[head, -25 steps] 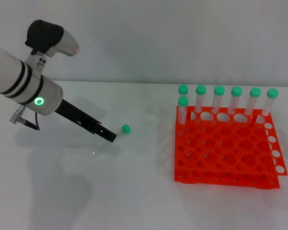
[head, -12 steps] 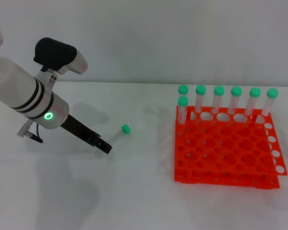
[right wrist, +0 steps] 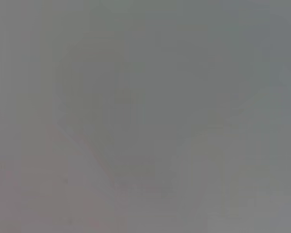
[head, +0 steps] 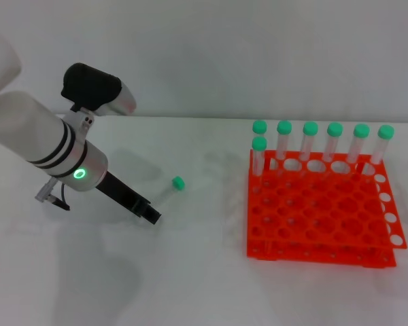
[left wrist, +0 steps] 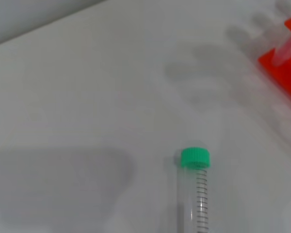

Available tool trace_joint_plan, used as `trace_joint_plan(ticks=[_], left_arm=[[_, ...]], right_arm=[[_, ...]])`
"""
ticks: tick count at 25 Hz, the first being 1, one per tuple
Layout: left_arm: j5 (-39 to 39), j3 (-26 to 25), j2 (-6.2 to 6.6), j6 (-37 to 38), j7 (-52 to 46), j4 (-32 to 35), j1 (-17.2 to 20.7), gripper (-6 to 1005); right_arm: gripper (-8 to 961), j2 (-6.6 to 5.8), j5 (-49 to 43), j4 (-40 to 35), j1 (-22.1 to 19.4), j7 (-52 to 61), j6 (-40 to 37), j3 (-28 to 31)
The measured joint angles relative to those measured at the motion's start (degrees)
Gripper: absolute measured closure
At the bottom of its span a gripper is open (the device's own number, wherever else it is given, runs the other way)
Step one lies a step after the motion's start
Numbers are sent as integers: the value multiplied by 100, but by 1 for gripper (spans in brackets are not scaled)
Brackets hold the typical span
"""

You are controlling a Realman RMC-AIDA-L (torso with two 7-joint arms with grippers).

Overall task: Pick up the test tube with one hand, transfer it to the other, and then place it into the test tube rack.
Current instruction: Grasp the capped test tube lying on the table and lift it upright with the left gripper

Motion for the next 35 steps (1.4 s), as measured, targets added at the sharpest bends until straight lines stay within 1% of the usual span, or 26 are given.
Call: trace_joint_plan(ticks=[3,8,16,28,30,35], left_arm=[[90,0,-3,-70,-58,62,0,305],[107,0,-5,-109,-150,67,29,536],[147,-1,-2,-160,-256,69,90,584],[84,1,4,-179,-296,80,127,764],[-10,1,5,-200,-266,73,125,776],[-173,1,64,-236,-205,72,97,797]], right_arm=[[114,0,0,-17,-6,0,0,-20],[115,0,0,-10,-13,0,0,-28],[115,0,0,8,-17,0,0,2],[115,0,0,25,-24,0,-1,5],[115,0,0,25,-25,0,0,6],[115,0,0,25,-33,0,-1,5]])
